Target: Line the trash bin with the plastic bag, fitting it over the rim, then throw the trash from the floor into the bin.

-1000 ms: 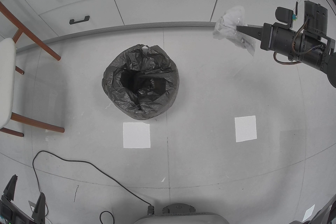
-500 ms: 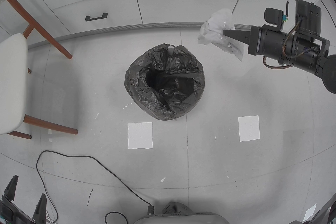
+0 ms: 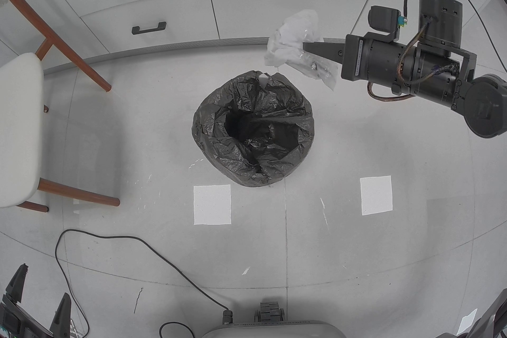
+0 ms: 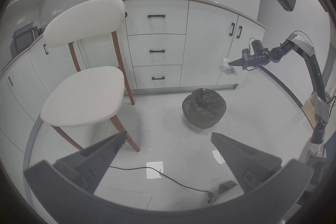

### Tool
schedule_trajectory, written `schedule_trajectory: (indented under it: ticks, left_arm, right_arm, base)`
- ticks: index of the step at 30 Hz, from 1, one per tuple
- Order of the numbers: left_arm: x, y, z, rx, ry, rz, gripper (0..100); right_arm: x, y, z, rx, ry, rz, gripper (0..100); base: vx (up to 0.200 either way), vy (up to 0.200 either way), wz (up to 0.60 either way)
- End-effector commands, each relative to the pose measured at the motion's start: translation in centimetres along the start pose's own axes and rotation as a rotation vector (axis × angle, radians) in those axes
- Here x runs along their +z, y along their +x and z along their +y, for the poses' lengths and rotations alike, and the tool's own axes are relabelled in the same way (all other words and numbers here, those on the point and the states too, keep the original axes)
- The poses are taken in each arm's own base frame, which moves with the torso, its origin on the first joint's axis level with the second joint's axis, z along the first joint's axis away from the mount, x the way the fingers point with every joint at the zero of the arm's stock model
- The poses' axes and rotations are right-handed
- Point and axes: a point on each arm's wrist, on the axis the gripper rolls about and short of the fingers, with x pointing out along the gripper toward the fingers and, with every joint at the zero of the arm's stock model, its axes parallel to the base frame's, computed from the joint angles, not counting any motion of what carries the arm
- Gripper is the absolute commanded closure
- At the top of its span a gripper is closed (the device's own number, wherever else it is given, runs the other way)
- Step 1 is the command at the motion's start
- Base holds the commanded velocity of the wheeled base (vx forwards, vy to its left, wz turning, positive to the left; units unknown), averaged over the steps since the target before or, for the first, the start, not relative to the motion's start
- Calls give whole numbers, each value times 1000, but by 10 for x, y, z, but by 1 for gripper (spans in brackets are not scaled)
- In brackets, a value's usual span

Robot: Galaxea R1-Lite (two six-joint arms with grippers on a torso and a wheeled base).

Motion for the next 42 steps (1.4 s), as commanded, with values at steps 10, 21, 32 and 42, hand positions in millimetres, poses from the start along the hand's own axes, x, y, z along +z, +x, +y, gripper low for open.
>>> schedule_trajectory:
  ticks: [10, 21, 32, 42]
  left_arm:
    - [-5, 0, 0, -2, 1, -2, 0]
    - [-5, 0, 0, -2, 3, 0, 0]
    - [-5, 0, 0, -1, 4, 0, 0]
    - [-5, 0, 0, 1, 21, 0, 0]
  right_arm:
    - [-21, 42, 8, 67, -1, 16, 100]
    - [-24, 44, 3, 59, 1, 19, 0]
    - [-23, 44, 4, 59, 0, 16, 0]
    - [-12, 29, 0, 32, -1, 8, 0]
  base:
    - [0, 0, 0]
    - [0, 0, 0]
    - [0, 0, 0]
    - [0, 0, 0]
